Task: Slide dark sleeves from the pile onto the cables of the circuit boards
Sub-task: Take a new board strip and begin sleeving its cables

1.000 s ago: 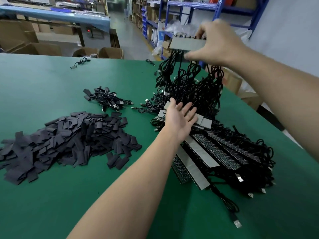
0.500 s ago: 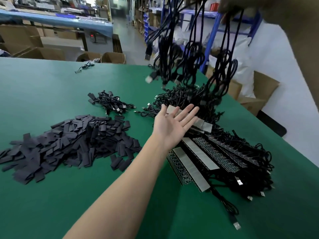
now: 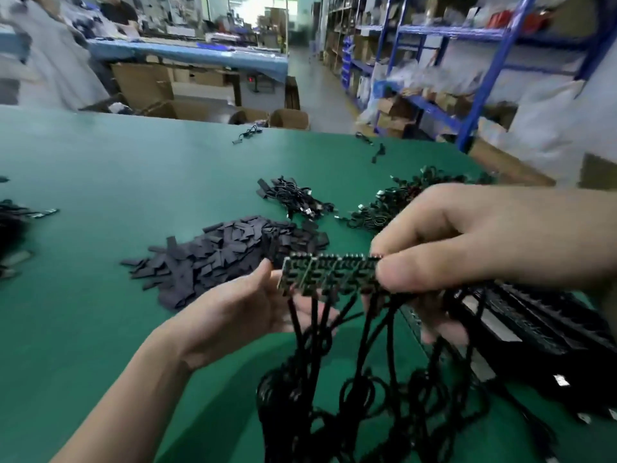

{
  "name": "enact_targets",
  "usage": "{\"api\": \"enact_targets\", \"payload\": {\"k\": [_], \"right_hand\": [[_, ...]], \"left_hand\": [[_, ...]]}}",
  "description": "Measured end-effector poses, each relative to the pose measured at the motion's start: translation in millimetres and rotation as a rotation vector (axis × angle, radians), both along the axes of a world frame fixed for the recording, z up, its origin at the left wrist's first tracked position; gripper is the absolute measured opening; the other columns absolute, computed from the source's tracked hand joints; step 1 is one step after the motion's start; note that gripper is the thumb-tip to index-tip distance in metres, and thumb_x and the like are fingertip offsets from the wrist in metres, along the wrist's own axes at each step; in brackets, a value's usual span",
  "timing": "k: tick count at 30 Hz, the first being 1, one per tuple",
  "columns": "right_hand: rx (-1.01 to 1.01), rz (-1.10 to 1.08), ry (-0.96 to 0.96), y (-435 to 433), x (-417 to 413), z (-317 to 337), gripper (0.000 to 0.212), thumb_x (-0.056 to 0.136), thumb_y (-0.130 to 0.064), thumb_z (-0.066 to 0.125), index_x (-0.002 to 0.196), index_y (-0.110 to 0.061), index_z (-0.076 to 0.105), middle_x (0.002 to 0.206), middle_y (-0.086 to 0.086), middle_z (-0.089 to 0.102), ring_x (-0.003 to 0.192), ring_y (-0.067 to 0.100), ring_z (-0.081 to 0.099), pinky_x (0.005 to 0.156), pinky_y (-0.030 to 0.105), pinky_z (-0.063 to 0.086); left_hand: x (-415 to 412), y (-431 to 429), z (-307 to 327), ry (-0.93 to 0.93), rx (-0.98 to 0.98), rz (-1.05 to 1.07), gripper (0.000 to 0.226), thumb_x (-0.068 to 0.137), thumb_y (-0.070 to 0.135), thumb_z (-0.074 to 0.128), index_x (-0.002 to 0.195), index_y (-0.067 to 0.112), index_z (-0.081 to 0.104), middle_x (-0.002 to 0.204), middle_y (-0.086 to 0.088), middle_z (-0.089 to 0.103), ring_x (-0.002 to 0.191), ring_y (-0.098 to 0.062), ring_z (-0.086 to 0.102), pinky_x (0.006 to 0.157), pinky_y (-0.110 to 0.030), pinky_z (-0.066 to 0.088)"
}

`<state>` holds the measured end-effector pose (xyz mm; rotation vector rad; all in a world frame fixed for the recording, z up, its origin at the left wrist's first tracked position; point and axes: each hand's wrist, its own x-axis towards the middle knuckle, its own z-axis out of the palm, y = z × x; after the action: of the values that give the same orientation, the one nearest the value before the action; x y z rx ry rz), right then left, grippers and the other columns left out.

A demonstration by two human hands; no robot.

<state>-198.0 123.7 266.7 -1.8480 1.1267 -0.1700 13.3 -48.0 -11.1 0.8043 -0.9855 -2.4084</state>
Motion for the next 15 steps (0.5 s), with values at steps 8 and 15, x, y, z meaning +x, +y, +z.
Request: {"api": "enact_targets", "payload": {"k": [8, 15], "right_hand": [[0.484, -0.093, -0.145, -64.6, 23.8, -124.1, 0.057, 0.101, -0.058, 0.051, 0.087, -0.007, 0.073, 0.072, 0.016, 0.068, 0.058, 0.022, 0.071, 0.08, 0.037, 0.061], [0.29, -0.276, 0.127, -101.6, 14.8, -180.0, 0.045, 0.1, -0.055, 0.057, 0.109, -0.014, 0.074, 0.094, 0.008, 0.08, 0.074, 0.02, 0.077, 0.081, 0.028, 0.059]], "left_hand": [[61.3, 44.9, 0.3, -0.001, -0.091, -0.193, 0.089, 0.095, 0.076, 0.046, 0.158, 0.014, 0.033, 0.132, -0.031, 0.061, 0.11, -0.036, 0.067, 0.102, -0.051, 0.052], [50.6, 64.0, 26.5, -0.239, -0.321, -0.121, 0.046, 0.104, 0.058, 0.03, 0.134, 0.027, 0.048, 0.113, -0.021, 0.075, 0.098, -0.034, 0.074, 0.088, -0.039, 0.056]]}}
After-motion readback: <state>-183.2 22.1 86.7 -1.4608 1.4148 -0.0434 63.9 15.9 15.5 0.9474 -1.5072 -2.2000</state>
